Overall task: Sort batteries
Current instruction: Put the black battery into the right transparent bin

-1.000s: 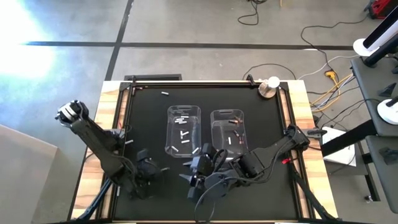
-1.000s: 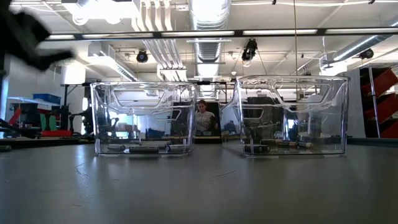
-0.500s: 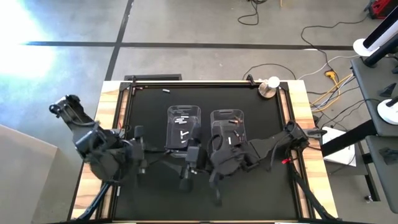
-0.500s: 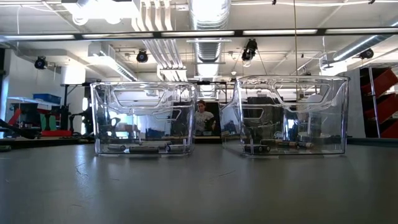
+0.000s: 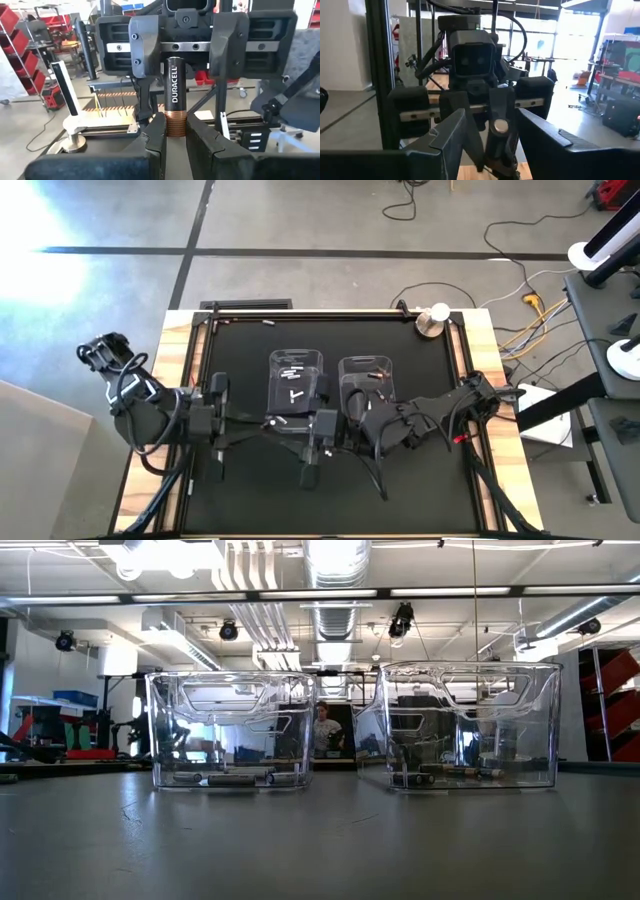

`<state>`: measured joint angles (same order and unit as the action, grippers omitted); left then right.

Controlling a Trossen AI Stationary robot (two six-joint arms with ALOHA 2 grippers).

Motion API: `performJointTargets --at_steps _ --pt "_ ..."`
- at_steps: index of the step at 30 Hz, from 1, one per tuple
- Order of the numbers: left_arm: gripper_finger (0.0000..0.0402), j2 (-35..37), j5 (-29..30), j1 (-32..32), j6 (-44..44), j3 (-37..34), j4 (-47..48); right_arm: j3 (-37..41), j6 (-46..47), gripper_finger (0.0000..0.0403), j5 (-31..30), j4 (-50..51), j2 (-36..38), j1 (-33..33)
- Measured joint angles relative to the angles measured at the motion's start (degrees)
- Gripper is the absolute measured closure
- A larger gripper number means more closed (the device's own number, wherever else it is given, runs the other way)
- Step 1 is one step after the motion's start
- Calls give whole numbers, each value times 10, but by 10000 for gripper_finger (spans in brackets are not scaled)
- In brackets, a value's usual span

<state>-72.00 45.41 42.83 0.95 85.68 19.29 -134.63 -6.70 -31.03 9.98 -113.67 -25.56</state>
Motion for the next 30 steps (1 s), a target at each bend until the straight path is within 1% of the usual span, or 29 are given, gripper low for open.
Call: performJointTargets --at_steps 6,10,14,19,21,25,30 --pt "368 0 0 0 -14 -1 -25 0 7 261 0 5 2 -4" --pt "368 -5 -1 -4 -35 -1 -49 0 6 294 0 4 5 -4" --pt "368 -16 -1 -10 -39 -1 -52 0 6 327 0 5 5 -4" --pt "368 -28 0 -16 -41 -1 -54 0 7 357 0 7 5 -3" --pt "365 -30 1 -18 -42 -1 -55 0 7 359 -1 8 5 -3" --pt "352 -30 0 -18 -82 -1 -81 0 6 359 0 3 8 -3" --pt "335 -11 2 -20 -106 -1 -83 0 5 359 0 15 16 -3"
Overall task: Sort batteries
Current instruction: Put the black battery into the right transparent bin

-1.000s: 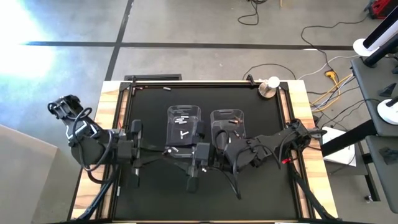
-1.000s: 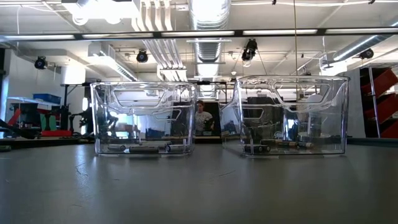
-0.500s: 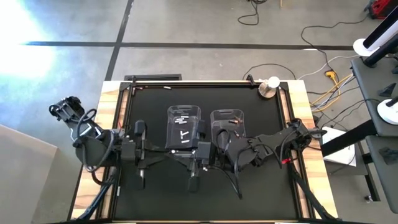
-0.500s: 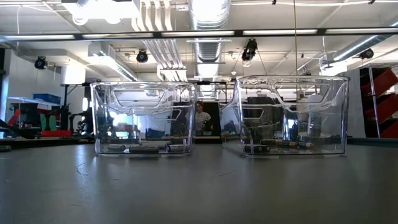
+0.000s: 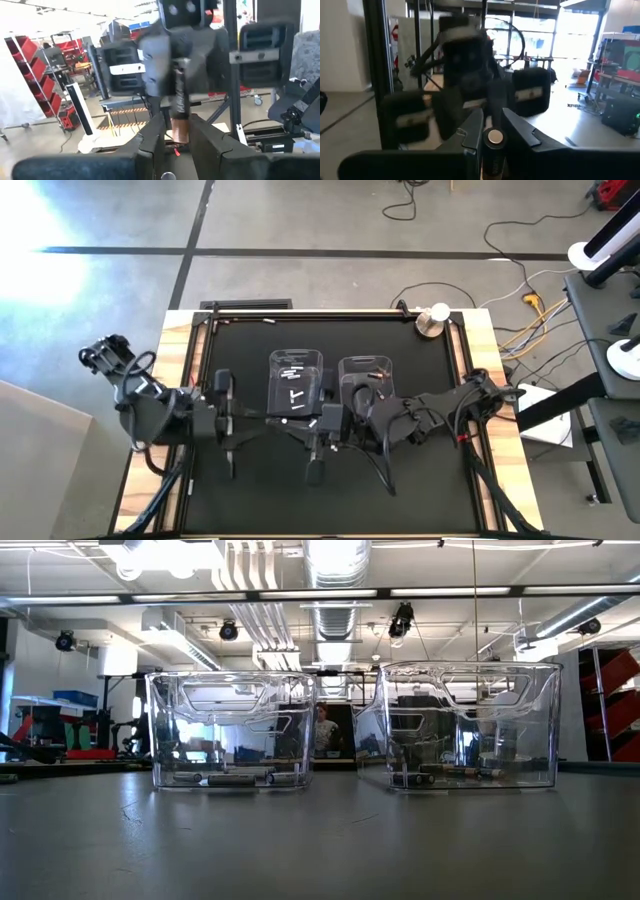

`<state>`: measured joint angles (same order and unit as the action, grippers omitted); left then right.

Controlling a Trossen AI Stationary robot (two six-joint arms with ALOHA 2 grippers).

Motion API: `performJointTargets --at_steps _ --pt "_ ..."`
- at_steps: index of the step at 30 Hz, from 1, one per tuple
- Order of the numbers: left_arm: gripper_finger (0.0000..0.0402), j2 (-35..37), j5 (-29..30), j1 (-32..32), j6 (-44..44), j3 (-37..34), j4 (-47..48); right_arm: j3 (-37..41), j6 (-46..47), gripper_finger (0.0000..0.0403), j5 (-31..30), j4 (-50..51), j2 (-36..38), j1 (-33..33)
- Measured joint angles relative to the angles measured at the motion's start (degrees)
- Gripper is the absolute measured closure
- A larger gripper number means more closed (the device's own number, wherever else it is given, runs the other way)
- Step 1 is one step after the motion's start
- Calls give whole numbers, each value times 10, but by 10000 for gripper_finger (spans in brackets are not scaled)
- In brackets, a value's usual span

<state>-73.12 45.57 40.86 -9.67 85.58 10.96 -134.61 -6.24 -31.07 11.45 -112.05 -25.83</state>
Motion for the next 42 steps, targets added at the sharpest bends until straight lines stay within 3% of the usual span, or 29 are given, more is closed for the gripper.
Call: performJointTargets --at_steps 5,9,12,14,17,20,25,28,33,37,42 --pt "314 37 5 0 66 0 112 0 12 359 0 79 23 5" --pt "293 63 -14 1 227 0 331 0 74 351 -5 229 48 22" --pt "283 73 -143 4 399 -15 507 0 154 348 -38 410 53 47" --pt "281 77 -232 13 485 -46 569 3 224 352 -61 547 52 69" --pt "283 87 -297 46 573 -108 585 41 309 358 -64 696 51 107" --pt "287 92 -333 73 633 -173 572 106 346 358 -25 763 52 142" --pt "292 93 -434 94 696 -272 527 242 301 350 125 706 66 186" --pt "295 92 -446 107 718 -324 474 323 277 356 189 654 78 204" --pt "295 89 -450 114 709 -400 350 418 258 358 235 581 116 231" --pt "294 79 -461 115 703 -428 348 500 252 355 297 485 135 253" --pt "294 68 -491 115 682 -445 351 588 281 358 315 359 130 271"
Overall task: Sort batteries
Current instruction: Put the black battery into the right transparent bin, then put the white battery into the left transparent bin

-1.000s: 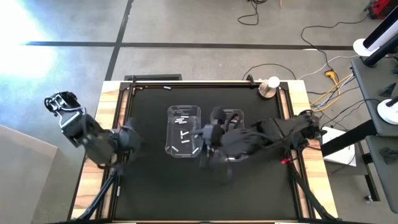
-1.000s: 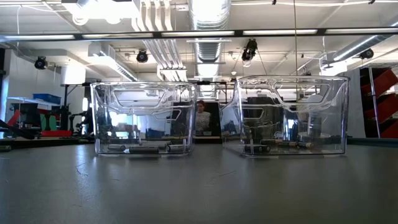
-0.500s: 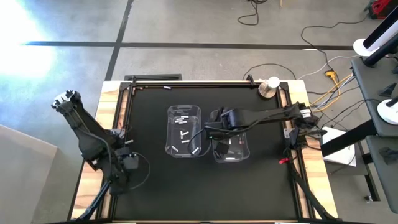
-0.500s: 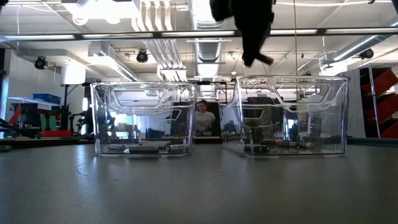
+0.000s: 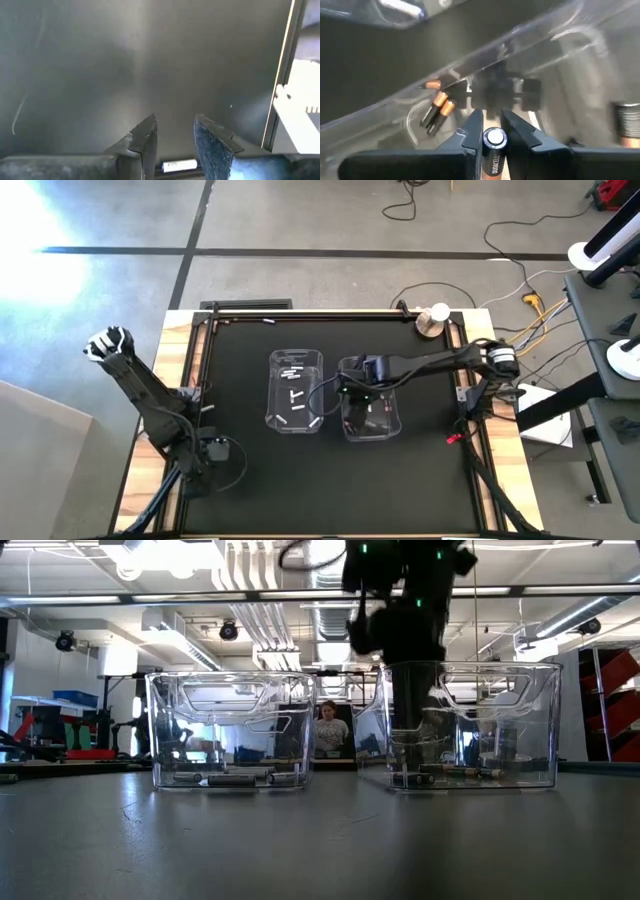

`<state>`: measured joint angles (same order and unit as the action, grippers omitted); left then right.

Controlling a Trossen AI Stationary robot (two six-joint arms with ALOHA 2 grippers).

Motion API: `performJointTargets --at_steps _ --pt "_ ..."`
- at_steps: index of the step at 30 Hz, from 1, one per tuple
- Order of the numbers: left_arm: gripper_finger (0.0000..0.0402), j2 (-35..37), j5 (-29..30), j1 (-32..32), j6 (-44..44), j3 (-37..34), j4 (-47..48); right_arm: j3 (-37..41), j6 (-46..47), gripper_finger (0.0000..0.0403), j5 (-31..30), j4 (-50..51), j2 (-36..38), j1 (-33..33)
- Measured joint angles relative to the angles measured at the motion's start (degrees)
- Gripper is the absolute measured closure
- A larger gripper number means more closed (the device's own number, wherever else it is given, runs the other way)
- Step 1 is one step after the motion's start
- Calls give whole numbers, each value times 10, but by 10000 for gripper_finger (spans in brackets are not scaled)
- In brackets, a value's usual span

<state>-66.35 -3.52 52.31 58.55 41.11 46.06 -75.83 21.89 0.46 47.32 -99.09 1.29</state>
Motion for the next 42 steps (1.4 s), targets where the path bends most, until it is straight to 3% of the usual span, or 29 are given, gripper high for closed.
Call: performJointTargets --at_steps 7,14,22,34,42 --pt "286 -9 -62 0 -22 -5 22 75 36 351 16 -61 -12 7" --pt "226 -14 -137 -2 -12 -19 74 124 79 323 8 -111 -12 12" --pt "168 -58 -137 -2 3 -6 83 123 103 315 -11 -94 -1 7" --pt "133 -176 -80 33 -59 57 81 -29 139 281 -161 78 71 -43" --pt "111 -222 -135 41 -49 73 76 -122 177 280 -439 68 139 -166"
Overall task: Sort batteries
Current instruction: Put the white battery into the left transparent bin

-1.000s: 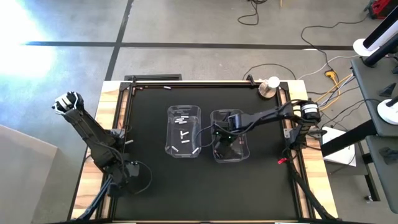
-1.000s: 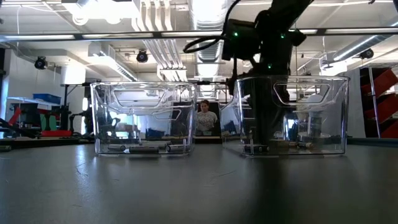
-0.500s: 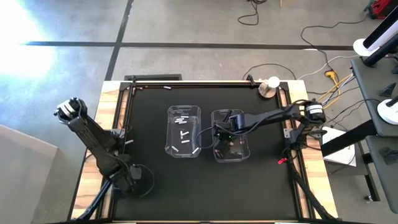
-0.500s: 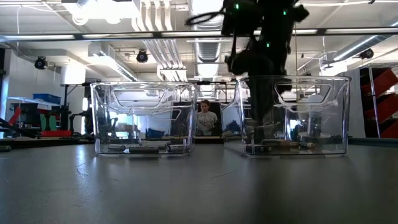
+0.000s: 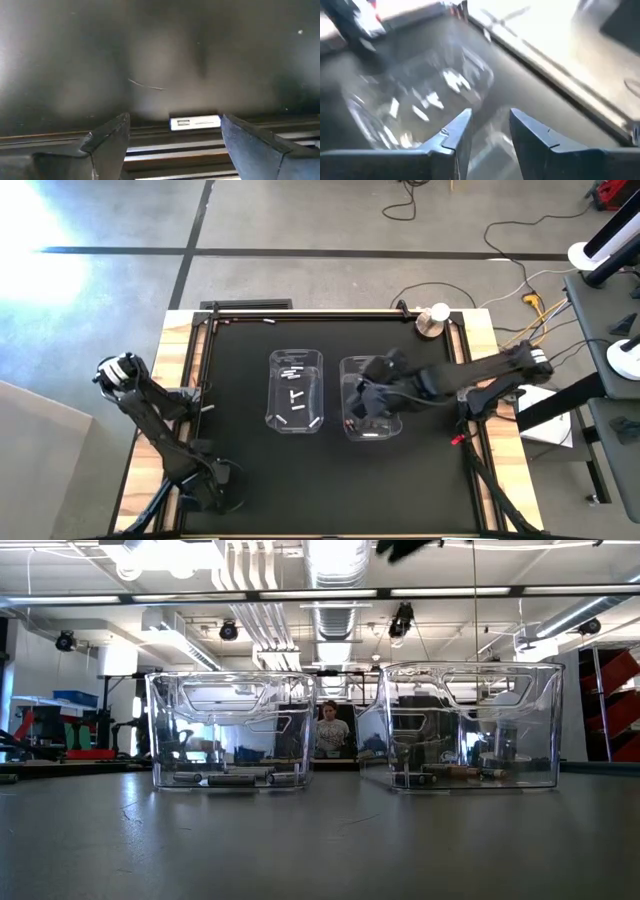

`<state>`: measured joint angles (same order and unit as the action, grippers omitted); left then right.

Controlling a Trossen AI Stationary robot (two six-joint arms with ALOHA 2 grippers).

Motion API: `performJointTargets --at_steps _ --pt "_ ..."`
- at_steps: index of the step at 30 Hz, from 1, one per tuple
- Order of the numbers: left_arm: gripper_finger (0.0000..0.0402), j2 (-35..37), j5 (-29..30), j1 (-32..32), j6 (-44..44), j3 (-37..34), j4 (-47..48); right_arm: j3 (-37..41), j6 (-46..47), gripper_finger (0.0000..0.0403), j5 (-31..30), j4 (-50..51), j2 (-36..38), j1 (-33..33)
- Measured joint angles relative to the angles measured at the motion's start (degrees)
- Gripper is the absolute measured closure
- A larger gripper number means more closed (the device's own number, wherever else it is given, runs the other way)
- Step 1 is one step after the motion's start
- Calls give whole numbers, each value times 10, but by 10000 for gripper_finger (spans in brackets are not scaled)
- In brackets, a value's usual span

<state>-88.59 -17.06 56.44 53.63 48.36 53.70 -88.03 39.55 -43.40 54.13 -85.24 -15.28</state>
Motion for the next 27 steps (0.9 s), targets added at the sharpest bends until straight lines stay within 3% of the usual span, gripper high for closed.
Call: performJointTargets --at_steps 2,12,22,27 --pt "111 -4 0 8 0 10 1 -8 0 284 -34 -15 10 -28" --pt "111 -5 23 59 81 37 -24 -3 5 295 -62 -36 4 -116" --pt "111 -6 0 70 82 -9 -22 -8 29 213 -62 -34 -25 -155" --pt "111 -6 0 70 87 -18 -33 -19 34 193 -68 -35 -22 -175"
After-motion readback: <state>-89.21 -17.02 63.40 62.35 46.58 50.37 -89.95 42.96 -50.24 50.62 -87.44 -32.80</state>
